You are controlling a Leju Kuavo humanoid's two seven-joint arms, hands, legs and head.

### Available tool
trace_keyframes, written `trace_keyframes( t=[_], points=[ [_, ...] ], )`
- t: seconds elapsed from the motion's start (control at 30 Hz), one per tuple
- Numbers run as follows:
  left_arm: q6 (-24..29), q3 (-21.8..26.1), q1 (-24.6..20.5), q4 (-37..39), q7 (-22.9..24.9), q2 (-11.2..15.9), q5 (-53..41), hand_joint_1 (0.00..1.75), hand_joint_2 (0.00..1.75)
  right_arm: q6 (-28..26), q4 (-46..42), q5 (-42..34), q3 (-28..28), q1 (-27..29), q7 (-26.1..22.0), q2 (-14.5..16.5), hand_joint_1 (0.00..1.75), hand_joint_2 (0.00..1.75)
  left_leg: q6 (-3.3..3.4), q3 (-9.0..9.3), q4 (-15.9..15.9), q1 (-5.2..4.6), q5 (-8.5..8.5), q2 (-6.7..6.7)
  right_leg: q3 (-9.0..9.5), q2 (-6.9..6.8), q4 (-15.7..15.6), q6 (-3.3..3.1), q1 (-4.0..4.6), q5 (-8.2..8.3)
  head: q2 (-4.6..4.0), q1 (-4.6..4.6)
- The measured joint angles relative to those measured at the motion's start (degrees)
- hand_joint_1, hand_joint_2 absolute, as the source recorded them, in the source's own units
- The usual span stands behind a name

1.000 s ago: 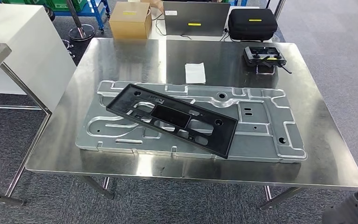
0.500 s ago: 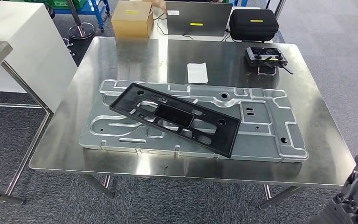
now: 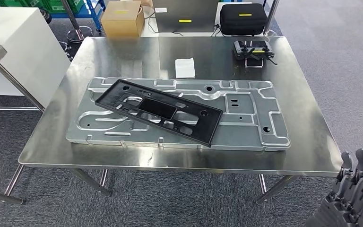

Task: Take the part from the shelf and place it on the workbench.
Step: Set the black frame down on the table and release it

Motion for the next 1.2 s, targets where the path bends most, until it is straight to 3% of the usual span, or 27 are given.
trace_keyframes(
  t=[0.03,0.13,0.2,0.3,0.37,0.43,0.47,0.5,0.53,0.57,0.6,0.67,0.7,0.77,0.83,0.9,0.97,1.0,1.03,1.07,1.13,1.2],
  points=[
    [-0.06,0.01,-0.01,-0.01,-0.03,0.00,0.00,0.00,0.00,0.10,-0.01,-0.02,-0.02,0.01,0.03,0.01,0.00,0.00,0.43,1.63,-1.60,-0.22,0.99,-0.02,-0.52,0.01,0.15,-0.07,0.30,0.31,0.00,-0.01],
    [-0.16,0.01,-0.17,-0.20,-0.11,0.07,0.00,0.00,0.00,0.27,-0.11,-0.05,-0.17,0.07,0.16,0.01,0.00,0.00,2.28,9.60,-13.37,-1.19,4.53,-0.10,-1.43,0.07,0.37,0.03,0.84,1.30,0.00,0.06],
    [-0.16,0.00,-0.32,-0.39,-0.17,0.11,0.01,0.00,0.00,0.36,-0.18,-0.06,-0.38,0.15,0.28,0.01,0.00,0.00,2.83,11.53,-17.05,-1.76,5.18,-0.08,-1.52,-0.08,0.34,0.59,0.74,2.00,0.01,-0.01],
    [-0.16,0.02,-0.39,-0.43,-0.21,0.08,0.00,0.00,0.00,0.78,-0.57,-0.27,-0.67,0.54,0.79,0.01,0.00,0.00,3.27,10.78,-17.89,-1.70,6.78,0.11,-1.87,-0.18,0.50,1.65,0.60,2.22,0.00,-0.16],
    [-0.15,0.05,-0.45,-0.44,-0.13,0.07,0.00,0.00,0.00,1.32,-0.96,-0.74,-0.81,0.90,1.21,0.01,0.00,0.00,3.86,9.62,-18.41,-1.31,8.23,0.39,-3.10,-0.13,3.73,2.26,0.43,-1.73,0.00,0.04],
    [-0.15,0.07,-0.46,-0.44,0.03,0.02,-0.01,0.00,0.00,2.03,-1.21,-1.20,-0.93,1.17,1.51,0.01,0.00,0.00,4.11,8.02,-18.32,-1.34,9.39,0.64,-4.88,-0.13,10.45,2.84,0.05,-7.32,0.01,0.23],
    [-0.16,0.07,-0.46,-0.44,0.12,-0.02,-0.01,0.00,0.00,2.35,-1.29,-1.35,-0.99,1.30,1.62,0.02,0.00,0.00,4.04,7.23,-18.18,-1.34,9.91,0.74,-5.33,-0.14,13.45,3.10,-0.14,-8.68,0.01,0.26],
    [-0.16,0.07,-0.46,-0.44,0.19,-0.05,-0.01,0.00,0.00,2.61,-1.37,-1.41,-1.04,1.42,1.71,0.03,0.00,0.00,3.92,6.42,-17.97,-1.32,10.41,0.84,-5.03,-0.16,15.03,3.33,-0.33,-8.73,0.01,0.26],
    [-0.16,0.07,-0.47,-0.44,0.25,-0.08,-0.01,0.00,0.00,2.77,-1.44,-1.50,-1.07,1.51,1.77,0.04,0.00,0.00,3.76,5.63,-17.68,-1.28,10.85,0.90,-3.70,-0.19,14.53,3.49,-0.50,-7.63,0.01,0.28],
    [-0.16,0.07,-0.48,-0.44,0.28,-0.11,-0.02,0.00,0.00,2.89,-1.51,-1.58,-1.09,1.57,1.80,0.05,0.00,0.00,3.55,4.89,-17.33,-1.23,11.23,0.93,-1.29,-0.24,11.91,3.59,-0.68,-6.05,0.01,0.28],
    [-0.16,0.06,-0.50,-0.44,0.30,-0.15,-0.01,0.00,0.00,2.96,-1.57,-1.64,-1.10,1.59,1.81,0.09,0.00,0.00,3.30,4.24,-16.95,-1.19,11.55,0.95,1.78,-0.28,7.85,3.59,-0.82,-4.94,0.01,0.28],
    [-0.16,0.06,-0.54,-0.44,0.32,-0.22,-0.02,0.00,0.00,3.05,-1.73,-1.72,-1.16,1.65,1.84,0.17,0.00,0.00,2.65,3.31,-16.31,-1.27,12.12,0.93,6.66,-0.28,0.40,3.24,-0.68,-4.61,0.01,0.25],
    [-0.16,0.05,-0.55,-0.44,0.32,-0.23,-0.01,0.00,0.00,3.08,-1.82,-1.74,-1.21,1.70,1.85,0.23,0.00,0.00,2.29,3.09,-16.17,-1.31,12.45,0.92,7.60,-0.24,-1.39,2.94,-0.51,-4.96,0.01,0.31],
    [-0.16,0.05,-0.54,-0.44,0.32,-0.25,-0.01,0.00,0.00,3.13,-1.96,-1.75,-1.30,1.82,1.88,0.35,0.00,0.00,1.50,2.85,-16.20,-1.30,13.13,0.87,7.32,-0.21,-1.94,2.05,-0.33,-4.57,0.01,0.41],
    [-0.15,0.04,-0.50,-0.44,0.33,-0.26,-0.01,0.00,0.00,3.14,-2.02,-1.76,-1.37,1.83,1.90,0.47,0.00,0.00,0.82,2.13,-14.99,-1.13,11.60,0.54,6.43,-0.43,-2.16,0.91,-0.45,-3.54,0.00,0.44],
    [-0.14,0.04,-0.45,-0.44,0.34,-0.26,-0.01,0.00,0.00,3.17,-2.03,-1.78,-1.43,1.82,1.90,0.58,0.00,0.00,0.35,0.29,-9.84,-1.00,6.45,0.18,4.99,-0.63,-2.23,0.09,-0.43,-2.28,0.01,0.25],
    [-0.14,0.04,-0.47,-0.44,0.34,-0.26,-0.02,0.00,0.00,3.21,-2.03,-1.78,-1.50,1.84,1.90,0.66,0.00,0.00,0.10,-1.52,-2.46,-0.99,1.85,0.09,3.16,-0.62,-1.98,-0.12,-0.22,-1.02,0.01,0.10],
    [-0.14,0.04,-0.48,-0.44,0.34,-0.26,-0.02,0.00,0.00,3.22,-2.03,-1.78,-1.52,1.85,1.89,0.69,0.00,0.00,0.06,-1.53,-0.17,-0.99,1.38,0.09,2.19,-0.61,-1.74,-0.09,-0.13,-0.44,0.01,0.10],
    [-0.14,0.04,-0.51,-0.44,0.34,-0.26,-0.02,0.00,0.00,3.23,-2.03,-1.78,-1.55,1.85,1.89,0.72,0.00,0.00,0.10,-0.60,0.19,-0.99,2.18,0.09,1.24,-0.60,-1.44,-0.02,-0.08,0.06,0.01,0.09],
    [-0.14,0.05,-0.53,-0.44,0.34,-0.26,-0.02,0.00,0.00,3.26,-2.03,-1.78,-1.57,1.86,1.87,0.76,0.00,0.00,0.22,1.48,-1.68,-0.99,3.78,0.07,0.31,-0.58,-1.08,0.10,-0.05,0.51,0.01,0.08],
    [-0.16,0.05,-0.58,-0.44,0.35,-0.26,-0.02,0.00,0.00,3.44,-2.05,-1.78,-1.61,1.88,1.87,0.87,0.00,0.00,0.67,7.69,-9.76,-1.10,5.83,-0.02,-1.19,-0.50,-0.25,0.48,0.03,1.27,0.01,0.06],
    [-0.23,0.02,-0.65,-0.46,0.43,-0.26,-0.01,0.00,0.00,3.81,-2.12,-1.76,-1.64,1.91,1.99,1.02,0.00,0.00,1.31,11.74,-16.14,-1.37,5.43,-0.17,-1.93,-0.50,0.26,1.10,0.10,2.04,0.01,0.06]
  ],
)
